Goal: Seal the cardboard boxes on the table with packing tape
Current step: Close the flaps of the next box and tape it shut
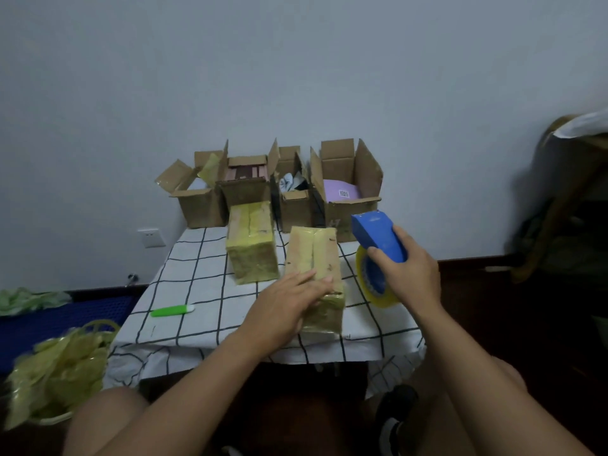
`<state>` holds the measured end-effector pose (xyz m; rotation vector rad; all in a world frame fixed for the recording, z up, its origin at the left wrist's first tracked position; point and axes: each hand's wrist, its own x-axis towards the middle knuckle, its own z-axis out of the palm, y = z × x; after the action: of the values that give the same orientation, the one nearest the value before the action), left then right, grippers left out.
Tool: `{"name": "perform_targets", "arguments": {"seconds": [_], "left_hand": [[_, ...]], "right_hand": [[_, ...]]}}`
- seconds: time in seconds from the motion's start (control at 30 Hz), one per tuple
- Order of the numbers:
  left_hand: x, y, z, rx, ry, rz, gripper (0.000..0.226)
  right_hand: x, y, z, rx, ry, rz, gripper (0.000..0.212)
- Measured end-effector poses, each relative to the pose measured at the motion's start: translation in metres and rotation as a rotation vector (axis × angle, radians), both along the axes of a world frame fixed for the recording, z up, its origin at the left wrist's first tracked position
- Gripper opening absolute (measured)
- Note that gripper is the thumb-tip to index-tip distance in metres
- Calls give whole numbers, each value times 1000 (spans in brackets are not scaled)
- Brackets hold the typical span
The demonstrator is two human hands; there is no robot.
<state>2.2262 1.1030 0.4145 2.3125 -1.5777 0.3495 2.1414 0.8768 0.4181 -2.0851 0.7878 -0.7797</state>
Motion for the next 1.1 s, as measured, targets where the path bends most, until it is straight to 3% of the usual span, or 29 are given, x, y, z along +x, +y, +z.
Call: {"name": "perform_targets", "arguments": {"seconds": [0.27, 0.5, 0.73, 0.83, 1.0, 1.1], "left_hand": [[36, -7, -38, 101, 14, 13, 47], [20, -28, -27, 232, 99, 274, 94], [10, -49, -35, 237, 2, 391, 83], [5, -53, -40, 222, -22, 405, 66], [5, -46, -33, 276, 79, 389, 76], [13, -35, -28, 308, 78, 328, 69]], "right_hand": [[21, 10, -22, -47, 20, 67, 72], [25, 16, -40, -73, 117, 41, 74], [23, 15, -44, -63, 120, 21, 74], [22, 18, -44, -72, 109, 33, 74], [17, 13, -36, 25, -4, 4, 72], [5, 3, -22, 20, -93, -52, 72]]}}
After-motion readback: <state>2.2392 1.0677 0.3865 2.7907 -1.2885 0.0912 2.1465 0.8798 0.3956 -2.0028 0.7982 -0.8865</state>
